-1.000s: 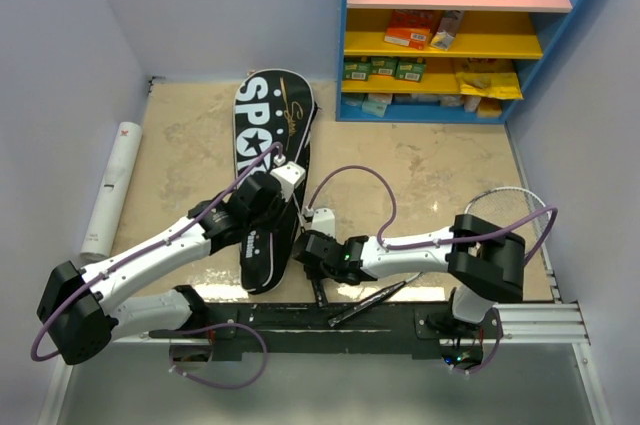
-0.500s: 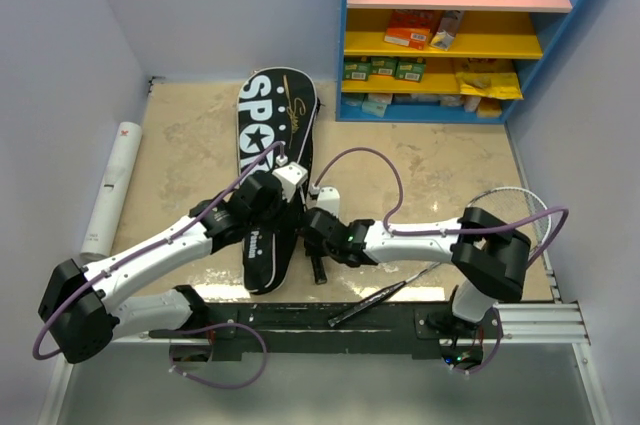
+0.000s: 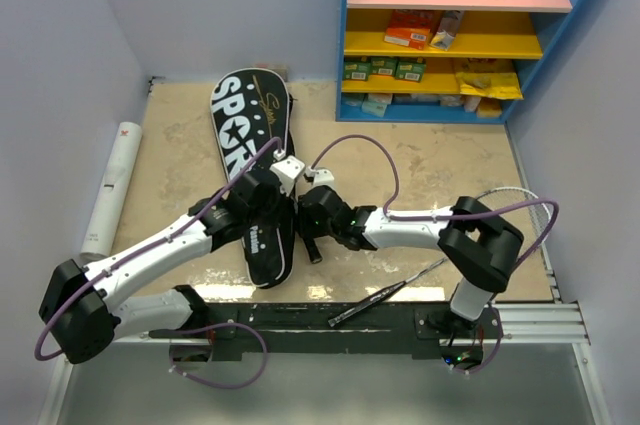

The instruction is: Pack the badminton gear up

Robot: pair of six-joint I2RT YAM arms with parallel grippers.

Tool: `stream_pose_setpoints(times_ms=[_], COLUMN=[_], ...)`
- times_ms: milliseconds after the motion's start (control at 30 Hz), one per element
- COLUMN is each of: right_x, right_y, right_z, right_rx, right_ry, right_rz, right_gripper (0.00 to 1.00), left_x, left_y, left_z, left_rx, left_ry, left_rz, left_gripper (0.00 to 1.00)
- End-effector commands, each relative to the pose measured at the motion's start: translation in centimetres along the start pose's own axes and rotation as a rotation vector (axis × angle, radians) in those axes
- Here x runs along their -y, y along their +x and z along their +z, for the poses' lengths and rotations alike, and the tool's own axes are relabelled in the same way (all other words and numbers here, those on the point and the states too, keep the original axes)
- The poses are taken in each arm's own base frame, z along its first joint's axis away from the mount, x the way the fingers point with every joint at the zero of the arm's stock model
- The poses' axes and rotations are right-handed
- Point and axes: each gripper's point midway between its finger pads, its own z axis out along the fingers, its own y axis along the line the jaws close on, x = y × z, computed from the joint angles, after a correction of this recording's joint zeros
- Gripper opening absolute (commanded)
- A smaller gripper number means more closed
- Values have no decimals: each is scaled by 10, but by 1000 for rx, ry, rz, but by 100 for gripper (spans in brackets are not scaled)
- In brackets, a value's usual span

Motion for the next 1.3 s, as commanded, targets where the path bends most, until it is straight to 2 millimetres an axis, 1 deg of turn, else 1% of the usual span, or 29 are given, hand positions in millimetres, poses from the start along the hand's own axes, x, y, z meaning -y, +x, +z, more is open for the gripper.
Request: stream_pose_setpoints(times_ms=[0,100,167,233,267,333,367,400,533,567,633,667,700,733,767,800,833,867,900,933,967,1000,1033,1067,1100,1133,1167,1233,1267], right_x=[-35,-39,-42,-40,-41,-37,-38,-33,-26,-22,-19,-11,-10,-7,0,2,2,14,13,14,23,19,24,25,22,26,25,28,33], right_y=[-83,-77,-73,-69,-70,-65,-68,-66,-62,-57,-59,-51,-53,-52,-43,-39,-41,-35,-30,-33,-28,-23,-19,-21,-16,-9,-8,-1,5], right_z=[7,7,6,5,1,-2,-7,-9,-16,-17,-26,-26,-32,-34,-36,-39,-47,-49,-55,-66,-69,-77,-82,-91,-97,-100,-105,-107,-106], right_rx=[233,210,196,186,190,177,185,182,181,174,192,182,192,197,185,188,201,215,215,231,242,245,242,266,263,251,254,245,236], right_ry=[-114,-146,-166,-166,-174,-168,-175,-166,-149,-140,-143,-127,-130,-125,-110,-105,-106,-64,-67,-72,-43,-53,-32,-29,-31,-10,-12,-5,6], right_rz=[85,100,112,112,115,116,120,120,119,127,142,156,164,171,179,181,189,197,195,208,224,226,224,253,249,239,261,267,266], right_gripper=[0,1,3,7,7,11,13,15,17,16,15,15,15,15,15,14,14,13,13,13,13,13,13,13,13,13,13,14,14], left_x=[21,21,21,21,21,21,21,20,25,28,43,51,59,63,66,75,80,85,96,101,106,113,116,119,123,123,123,122,121], left_y=[-3,-2,-2,0,1,4,5,5,9,9,5,4,3,1,0,0,0,0,2,4,7,11,14,17,21,23,25,34,40], left_z=[-3,-2,-1,1,1,4,5,7,11,11,10,9,8,7,7,6,5,4,2,2,2,2,2,3,5,6,8,15,20], left_rx=[9,4,1,-8,-12,-24,-27,-31,-52,-51,-30,-25,-15,-7,-1,4,10,12,12,7,-2,-15,-22,-33,-46,-51,-61,-95,-124], left_ry=[108,104,105,103,101,97,96,90,105,123,191,225,254,267,279,317,343,365,409,428,439,457,466,470,476,475,475,458,447], left_rz=[14,15,15,16,17,16,14,14,2,-4,-12,-7,2,5,10,18,22,28,46,60,69,86,99,105,119,125,127,125,125], left_gripper=[0,0,0,0,0,0,0,0,0,0,0,0,0,0,0,0,0,0,0,0,0,0,0,0,0,0,0,0,1])
